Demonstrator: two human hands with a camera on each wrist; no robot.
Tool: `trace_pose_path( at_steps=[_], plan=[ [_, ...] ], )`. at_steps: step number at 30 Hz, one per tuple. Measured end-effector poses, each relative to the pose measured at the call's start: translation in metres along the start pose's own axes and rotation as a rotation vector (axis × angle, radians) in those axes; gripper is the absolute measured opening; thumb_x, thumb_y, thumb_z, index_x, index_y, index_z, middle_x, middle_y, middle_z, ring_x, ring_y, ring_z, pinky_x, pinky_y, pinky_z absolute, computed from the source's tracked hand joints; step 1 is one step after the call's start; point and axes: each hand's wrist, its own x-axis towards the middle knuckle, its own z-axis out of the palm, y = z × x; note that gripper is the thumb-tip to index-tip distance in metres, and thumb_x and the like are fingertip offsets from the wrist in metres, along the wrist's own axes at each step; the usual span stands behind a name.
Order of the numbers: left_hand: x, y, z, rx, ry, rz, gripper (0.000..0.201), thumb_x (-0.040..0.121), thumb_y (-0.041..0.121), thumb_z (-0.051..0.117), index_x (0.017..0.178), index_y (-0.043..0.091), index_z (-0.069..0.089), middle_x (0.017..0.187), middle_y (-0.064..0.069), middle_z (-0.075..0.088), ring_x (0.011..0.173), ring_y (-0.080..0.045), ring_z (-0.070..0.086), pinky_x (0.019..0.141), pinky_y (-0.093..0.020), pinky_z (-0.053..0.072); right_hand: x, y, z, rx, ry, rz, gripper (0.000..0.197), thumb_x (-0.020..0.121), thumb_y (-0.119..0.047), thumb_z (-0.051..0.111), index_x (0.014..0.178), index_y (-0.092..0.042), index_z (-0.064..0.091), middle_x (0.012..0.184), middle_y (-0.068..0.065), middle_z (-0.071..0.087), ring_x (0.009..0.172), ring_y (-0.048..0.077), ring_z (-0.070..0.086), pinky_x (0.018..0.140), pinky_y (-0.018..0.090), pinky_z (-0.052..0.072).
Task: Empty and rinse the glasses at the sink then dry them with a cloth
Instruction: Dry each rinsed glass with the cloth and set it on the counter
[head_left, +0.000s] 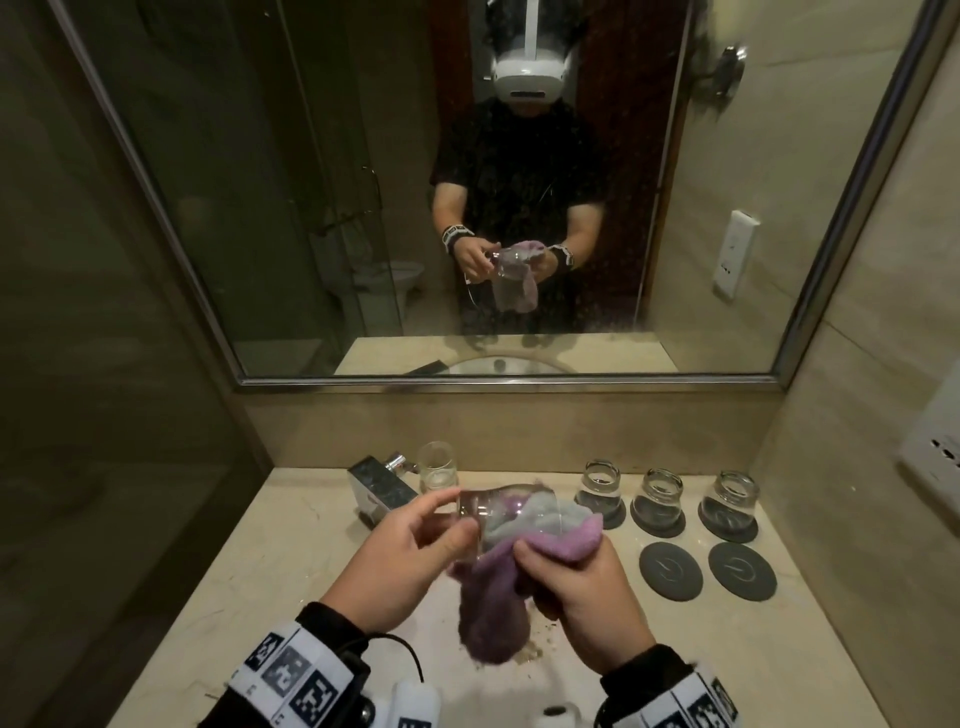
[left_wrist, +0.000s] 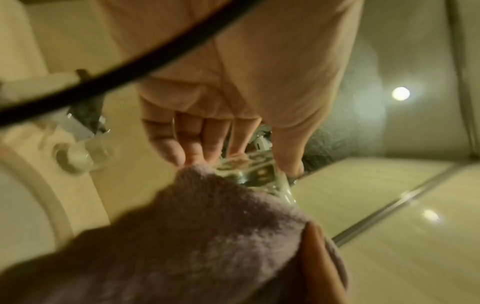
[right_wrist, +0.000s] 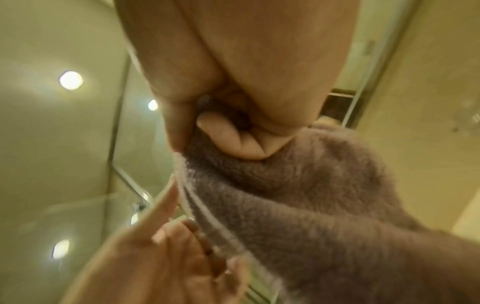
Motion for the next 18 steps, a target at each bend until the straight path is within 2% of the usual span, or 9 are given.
trace_pose_path(
  at_steps=[3,4,6,8,10,12,14,16,18],
  plan=[
    [-0.005,0.0,-0.004,0.136,-0.027,0.048,0.059,0.069,0.057,0.069,0.126,0.052,0.052,0.116,0.01,0.064,0.103,-0.007,0.063,0.086,-0.031,0.054,0.002,0.004,-0.004,0.087,0.048,0.052,0.058,0.055,-0.037,0.091,0.089,0.003,0.067,0.07,0.019,0.057,0.047,0.015,0.047,0.035,0.018,0.035],
    [-0.005,0.001,-0.003,0.124,-0.028,0.045,0.059,0.07,0.058,0.069,0.126,0.052,0.052,0.115,0.009,0.064,0.099,-0.007,0.064,0.084,-0.031,0.054,0.004,0.005,-0.007,0.074,0.038,0.03,0.057,0.056,-0.035,0.091,0.091,0.003,0.068,0.075,0.019,0.062,0.051,0.017,0.052,0.037,0.019,0.039],
    [-0.003,0.006,0.001,0.02,-0.005,-0.011,0.056,0.077,0.059,0.067,0.129,0.041,0.053,0.096,0.005,0.069,0.077,-0.009,0.065,0.07,-0.028,0.054,0.004,0.003,-0.009,-0.047,-0.002,-0.034,0.046,0.065,-0.019,0.085,0.102,0.002,0.067,0.094,0.017,0.072,0.076,0.026,0.067,0.058,0.022,0.052],
    [-0.001,0.007,0.005,-0.043,0.017,-0.056,0.044,0.088,0.048,0.063,0.127,0.03,0.056,0.079,0.006,0.069,0.064,-0.007,0.062,0.062,-0.027,0.051,0.003,0.001,-0.009,-0.124,-0.031,-0.042,0.04,0.072,-0.005,0.076,0.11,0.003,0.063,0.099,0.012,0.074,0.088,0.02,0.071,0.07,0.019,0.053],
    [0.0,0.003,0.005,0.034,0.015,-0.009,0.039,0.09,0.035,0.067,0.127,0.036,0.055,0.102,0.006,0.069,0.076,-0.007,0.066,0.07,-0.028,0.054,0.003,-0.003,-0.007,-0.099,-0.084,0.027,0.037,0.077,-0.006,0.071,0.11,0.006,0.061,0.088,0.009,0.072,0.066,0.012,0.066,0.053,0.015,0.048],
    [-0.004,0.004,0.003,0.133,-0.036,0.056,0.051,0.08,0.041,0.071,0.126,0.048,0.052,0.125,0.008,0.061,0.092,-0.014,0.066,0.08,-0.036,0.057,0.002,-0.004,-0.008,-0.024,-0.089,0.096,0.044,0.074,-0.016,0.075,0.108,0.007,0.06,0.081,0.017,0.064,0.049,0.012,0.053,0.037,0.016,0.037],
    [-0.006,0.006,0.002,0.106,-0.038,0.066,0.054,0.075,0.049,0.071,0.126,0.048,0.053,0.123,0.01,0.061,0.091,-0.016,0.067,0.08,-0.036,0.057,0.003,-0.005,-0.011,0.057,-0.071,0.1,0.046,0.071,-0.015,0.077,0.108,0.007,0.061,0.085,0.023,0.063,0.046,0.014,0.052,0.034,0.017,0.036],
    [-0.002,0.01,0.004,0.004,-0.001,0.019,0.052,0.081,0.058,0.067,0.128,0.036,0.055,0.108,0.004,0.066,0.074,-0.012,0.066,0.071,-0.032,0.055,0.004,-0.003,-0.014,0.05,-0.065,0.08,0.041,0.074,-0.007,0.074,0.111,0.006,0.062,0.094,0.022,0.067,0.059,0.014,0.062,0.043,0.017,0.046],
    [-0.001,0.014,0.006,-0.06,-0.006,-0.017,0.047,0.083,0.052,0.062,0.125,0.03,0.058,0.104,-0.003,0.068,0.072,-0.011,0.064,0.069,-0.033,0.054,0.005,-0.006,-0.014,0.007,-0.073,0.083,0.04,0.075,-0.016,0.078,0.11,0.0,0.066,0.095,0.021,0.068,0.064,0.015,0.062,0.048,0.018,0.047]
  ],
)
